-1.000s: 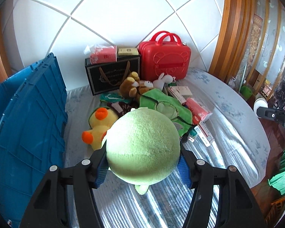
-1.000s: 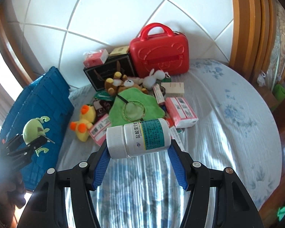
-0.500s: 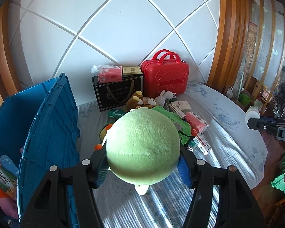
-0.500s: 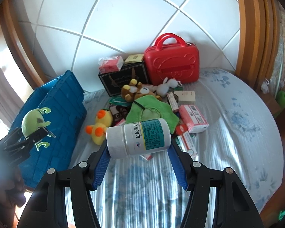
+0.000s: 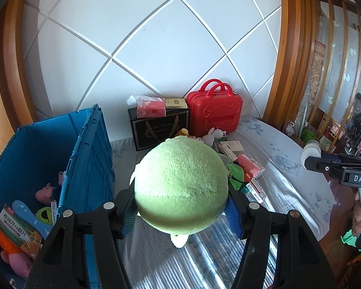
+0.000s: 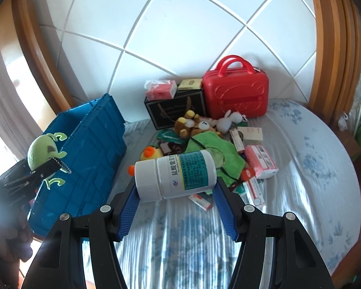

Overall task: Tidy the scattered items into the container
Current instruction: 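Lift and carry the green plush ball and white pill bottle to the blue crate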

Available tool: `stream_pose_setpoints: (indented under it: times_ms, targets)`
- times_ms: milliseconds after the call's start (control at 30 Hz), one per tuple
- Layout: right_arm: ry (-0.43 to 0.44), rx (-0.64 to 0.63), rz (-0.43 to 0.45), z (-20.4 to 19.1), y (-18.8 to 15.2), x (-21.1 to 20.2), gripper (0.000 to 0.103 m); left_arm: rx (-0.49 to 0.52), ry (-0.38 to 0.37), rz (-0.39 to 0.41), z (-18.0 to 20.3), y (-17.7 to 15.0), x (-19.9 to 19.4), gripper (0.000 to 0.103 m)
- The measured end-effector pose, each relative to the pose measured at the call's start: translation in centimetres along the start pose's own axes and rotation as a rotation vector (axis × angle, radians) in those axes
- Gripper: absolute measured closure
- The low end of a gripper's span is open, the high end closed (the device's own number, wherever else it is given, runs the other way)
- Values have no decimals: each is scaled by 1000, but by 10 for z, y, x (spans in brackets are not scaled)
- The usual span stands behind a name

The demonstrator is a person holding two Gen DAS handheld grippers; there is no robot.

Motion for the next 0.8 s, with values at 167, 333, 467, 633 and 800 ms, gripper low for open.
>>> stream_pose_setpoints:
  times_ms: [167,333,467,633,800]
  targets:
    - [17,-23,14,-22,5,-5,43,-6,2,15,-9,3,-14,42]
    - [36,-42,30,-43,10,-12,43,-16,7,30,-22,5,-29,42]
    - [57,-68,49,-62,15,-17,43,-31,12,42,-36,7,-41,42]
    - [71,-89,60,-84,19,-20,43,-45,26,58,-54,8,-55,42]
    - [89,-110,71,-108,23,-22,43,-58,40,65,-71,7,-65,42]
Point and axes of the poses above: each gripper's, at about its wrist camera, not at the fingertips, and x roughly the way its jaws point, z to its right, y to its top, the point moved 8 cm from there along x, roughly the way its jaws point, and after that the axes turned 15 degrees about -y, right-handed, at the moved point
